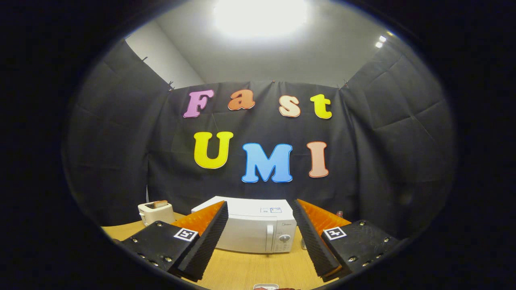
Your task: Open the microwave, put the food inside, and close the microwave door.
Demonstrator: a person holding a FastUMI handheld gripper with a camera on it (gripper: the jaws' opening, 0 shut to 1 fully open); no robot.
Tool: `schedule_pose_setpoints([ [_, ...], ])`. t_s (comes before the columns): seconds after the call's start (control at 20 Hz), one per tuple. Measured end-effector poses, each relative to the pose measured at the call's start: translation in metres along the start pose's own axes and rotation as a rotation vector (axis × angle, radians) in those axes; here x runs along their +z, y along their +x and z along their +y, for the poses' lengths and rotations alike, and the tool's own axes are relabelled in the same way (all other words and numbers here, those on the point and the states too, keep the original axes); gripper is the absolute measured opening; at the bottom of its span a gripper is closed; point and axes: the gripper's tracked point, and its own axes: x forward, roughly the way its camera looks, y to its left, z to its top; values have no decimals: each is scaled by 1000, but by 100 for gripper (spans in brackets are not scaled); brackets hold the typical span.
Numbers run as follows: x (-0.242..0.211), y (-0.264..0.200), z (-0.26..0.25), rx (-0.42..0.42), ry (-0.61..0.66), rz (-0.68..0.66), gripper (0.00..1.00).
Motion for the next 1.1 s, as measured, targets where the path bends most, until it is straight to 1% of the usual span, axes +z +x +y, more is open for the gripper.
schedule_pose_setpoints([
  [0.2,-14,30,-13,0,22,32,97],
  [0.4,-39,66,-24,16,36,83,97],
  [0.65,-75,109,-29,31,87,154,98],
  [0.9,-110,140,-30,32,120,206,98],
  [1.1,-144,163,-32,36,109,262,98],
])
